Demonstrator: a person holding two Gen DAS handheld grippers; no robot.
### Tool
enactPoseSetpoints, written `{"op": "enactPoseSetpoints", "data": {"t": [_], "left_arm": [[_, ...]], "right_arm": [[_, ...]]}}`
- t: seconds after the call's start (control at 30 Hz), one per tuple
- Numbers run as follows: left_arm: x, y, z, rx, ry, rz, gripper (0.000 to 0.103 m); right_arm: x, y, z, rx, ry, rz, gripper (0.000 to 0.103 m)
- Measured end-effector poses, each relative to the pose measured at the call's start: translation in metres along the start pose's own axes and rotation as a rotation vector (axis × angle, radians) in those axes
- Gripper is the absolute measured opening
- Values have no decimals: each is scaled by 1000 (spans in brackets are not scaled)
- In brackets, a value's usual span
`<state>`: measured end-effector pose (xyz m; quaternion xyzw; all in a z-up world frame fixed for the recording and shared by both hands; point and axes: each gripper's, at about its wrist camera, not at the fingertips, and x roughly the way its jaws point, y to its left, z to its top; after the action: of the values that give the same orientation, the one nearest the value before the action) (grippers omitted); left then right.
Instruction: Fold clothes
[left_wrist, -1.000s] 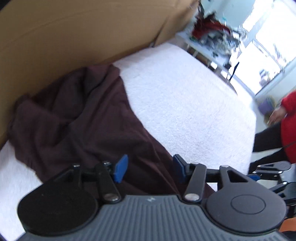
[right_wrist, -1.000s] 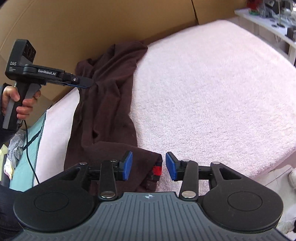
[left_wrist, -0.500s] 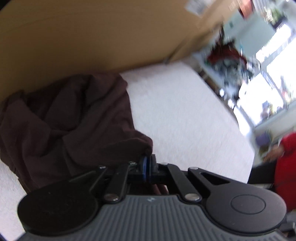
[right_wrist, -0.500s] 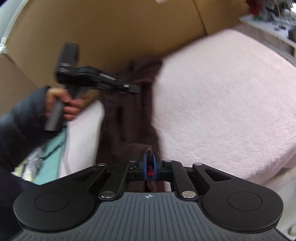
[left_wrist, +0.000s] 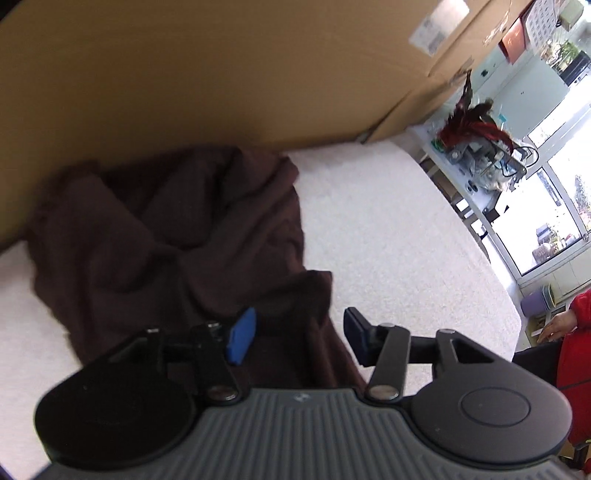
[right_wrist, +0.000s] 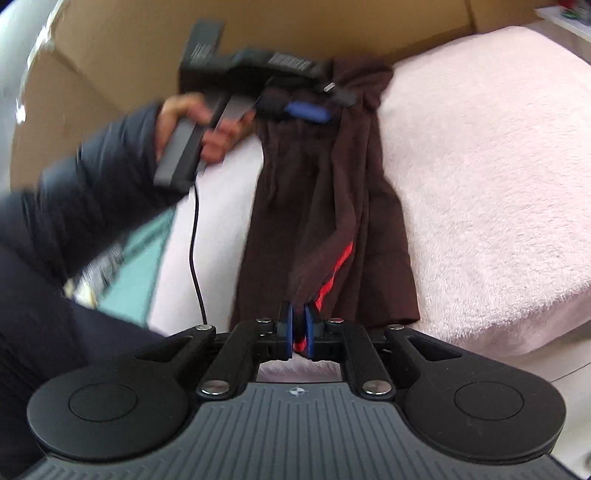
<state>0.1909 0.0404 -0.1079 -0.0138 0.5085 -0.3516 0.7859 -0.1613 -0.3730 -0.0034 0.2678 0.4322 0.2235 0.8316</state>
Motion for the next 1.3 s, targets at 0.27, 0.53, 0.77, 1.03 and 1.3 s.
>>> {"op": "enactPoseSetpoints", "data": {"t": [0.27, 0.53, 0.77, 1.03, 1.3], "left_arm": [[10, 23, -21, 22, 47, 124, 53], [33, 23, -2, -9, 0, 180, 21], [26, 36, 3, -76, -25, 169, 13], [13, 39, 4, -121, -57, 185, 37], [23, 32, 7, -167, -74, 255, 42]], "right_arm": [[-38, -42, 7, 262, -134, 95, 8], [-21, -51, -17, 263, 35, 0, 8], [-19, -42, 3, 3, 142, -234, 39], [12, -29, 120, -42, -97, -58, 41], [131, -51, 214, -152, -60, -159, 42]]}}
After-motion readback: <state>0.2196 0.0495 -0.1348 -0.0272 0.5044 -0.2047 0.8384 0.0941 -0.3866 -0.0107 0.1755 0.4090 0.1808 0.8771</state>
